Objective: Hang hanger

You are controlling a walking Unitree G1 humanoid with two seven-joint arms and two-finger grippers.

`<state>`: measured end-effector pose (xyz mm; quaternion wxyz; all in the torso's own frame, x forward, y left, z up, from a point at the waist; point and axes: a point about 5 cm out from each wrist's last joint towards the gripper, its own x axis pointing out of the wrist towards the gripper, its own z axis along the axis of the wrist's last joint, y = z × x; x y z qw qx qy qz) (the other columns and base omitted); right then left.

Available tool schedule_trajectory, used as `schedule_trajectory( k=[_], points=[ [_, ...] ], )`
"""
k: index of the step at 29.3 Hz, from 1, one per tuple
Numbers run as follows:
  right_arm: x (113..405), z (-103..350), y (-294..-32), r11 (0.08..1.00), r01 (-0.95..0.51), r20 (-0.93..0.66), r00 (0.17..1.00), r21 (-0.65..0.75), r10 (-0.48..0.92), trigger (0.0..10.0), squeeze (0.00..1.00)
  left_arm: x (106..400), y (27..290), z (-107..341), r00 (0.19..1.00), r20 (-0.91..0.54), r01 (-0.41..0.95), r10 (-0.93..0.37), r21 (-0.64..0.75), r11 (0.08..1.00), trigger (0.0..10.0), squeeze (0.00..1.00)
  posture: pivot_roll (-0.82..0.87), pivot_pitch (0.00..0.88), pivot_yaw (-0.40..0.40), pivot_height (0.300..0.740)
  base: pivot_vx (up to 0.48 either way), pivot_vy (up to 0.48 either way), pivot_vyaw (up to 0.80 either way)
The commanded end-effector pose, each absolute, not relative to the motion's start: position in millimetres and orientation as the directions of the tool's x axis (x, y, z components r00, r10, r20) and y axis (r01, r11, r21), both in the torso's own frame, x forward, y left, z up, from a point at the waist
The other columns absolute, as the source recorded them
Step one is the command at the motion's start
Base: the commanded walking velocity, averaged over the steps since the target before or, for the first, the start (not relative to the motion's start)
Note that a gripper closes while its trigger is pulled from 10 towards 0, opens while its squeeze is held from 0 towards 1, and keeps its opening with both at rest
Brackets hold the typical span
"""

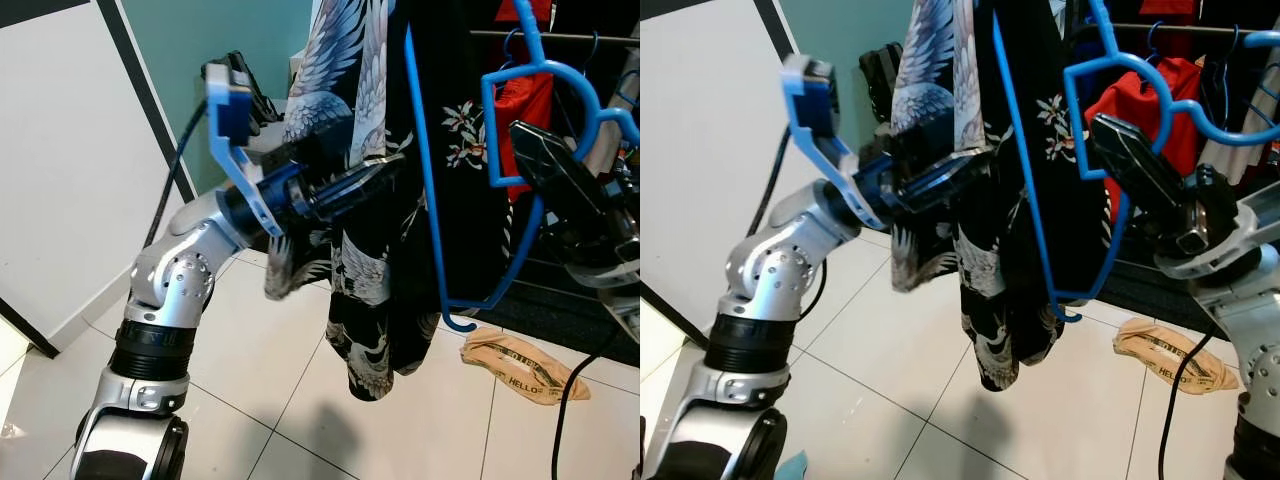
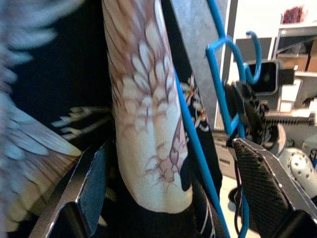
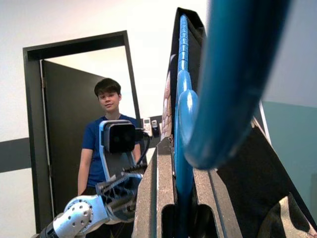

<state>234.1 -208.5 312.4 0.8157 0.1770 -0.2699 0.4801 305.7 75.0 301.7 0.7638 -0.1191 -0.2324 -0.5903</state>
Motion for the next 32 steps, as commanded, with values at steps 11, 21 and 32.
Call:
schedule_trajectory(
  k=[11, 21, 32],
  points=[
    [227, 321, -205, 0.447, -0.894, 0.626, 0.337, -0.021, 0.703, 10.0, 0.0, 313, 80, 306, 0.278, 0.479, 0.921, -0.833, 0.114, 0.373, 0.0, 0.0, -0.07, 0.021, 0.09, 0.74, 0.0, 0.0, 0.0],
    [228, 318, -208, 0.478, -0.878, 0.599, 0.372, -0.022, 0.709, 10.0, 0.0, 314, 110, 330, 0.277, 0.529, 0.898, -0.802, 0.154, 0.412, 0.0, 0.0, -0.07, 0.021, 0.088, 0.74, 0.0, 0.0, 0.0],
    [230, 291, -251, 0.696, -0.717, 0.364, 0.644, -0.019, 0.673, 10.0, 0.0, 294, 182, 448, 0.072, 0.846, 0.973, -0.528, 0.058, 0.225, 0.5, 0.0, -0.04, 0.056, 0.101, 0.74, 0.0, 0.0, 0.0]
  ],
)
